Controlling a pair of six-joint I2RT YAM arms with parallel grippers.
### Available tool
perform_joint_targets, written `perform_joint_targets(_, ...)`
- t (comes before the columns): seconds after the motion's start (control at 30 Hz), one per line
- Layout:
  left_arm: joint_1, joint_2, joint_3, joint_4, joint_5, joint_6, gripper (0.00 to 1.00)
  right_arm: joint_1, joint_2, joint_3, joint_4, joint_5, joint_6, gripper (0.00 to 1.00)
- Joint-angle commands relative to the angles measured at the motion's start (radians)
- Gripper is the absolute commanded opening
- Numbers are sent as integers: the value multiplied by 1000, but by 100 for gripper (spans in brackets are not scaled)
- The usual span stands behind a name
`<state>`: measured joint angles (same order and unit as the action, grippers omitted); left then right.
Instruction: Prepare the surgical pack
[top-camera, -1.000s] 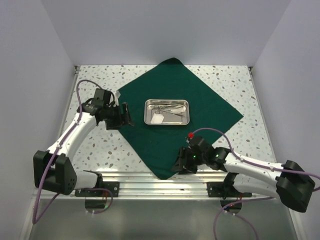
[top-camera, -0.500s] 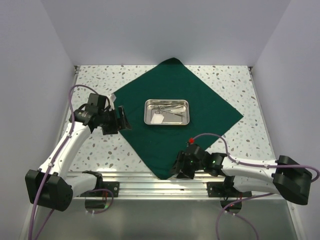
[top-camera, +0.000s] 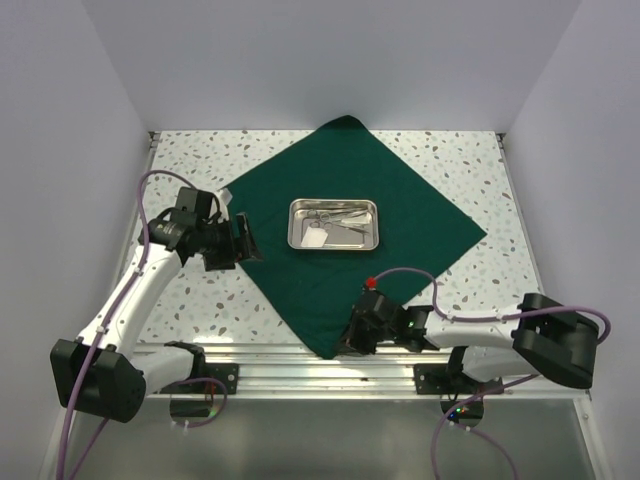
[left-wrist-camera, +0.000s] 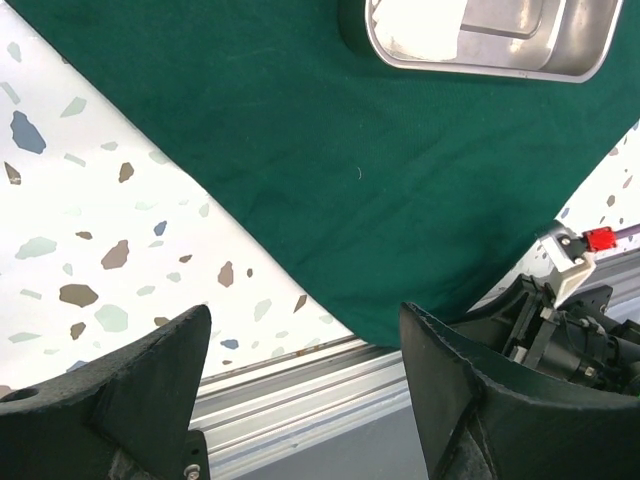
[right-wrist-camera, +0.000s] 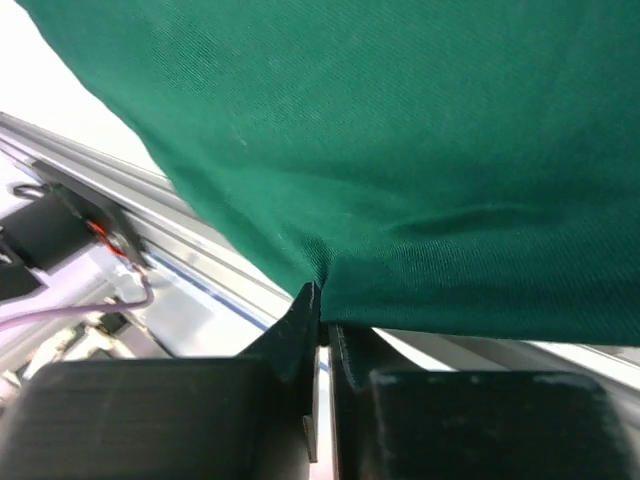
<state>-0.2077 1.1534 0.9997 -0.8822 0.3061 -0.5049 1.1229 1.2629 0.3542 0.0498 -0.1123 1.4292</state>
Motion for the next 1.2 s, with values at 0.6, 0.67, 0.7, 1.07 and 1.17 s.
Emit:
perform_joint_targets(0.6, 7, 238, 203, 77, -70, 65, 80, -607, 294, 961, -634, -219, -599, 0)
perform_joint_targets(0.67, 10, 317, 253, 81, -61, 77, 80, -646, 403, 1044, -651, -245, -627, 0)
perform_joint_targets(0.7, 10, 347, 295, 80, -61, 91, 80, -667, 438, 1115, -656, -254, -628, 0)
perform_joint_targets(1.07, 37, 641, 557, 66, -47, 138, 79, -776, 821, 1512, -714, -360, -659, 0)
perform_joint_targets(1.17, 50, 689, 602, 57, -38, 146, 79, -791, 889, 1583, -714, -380, -656, 0)
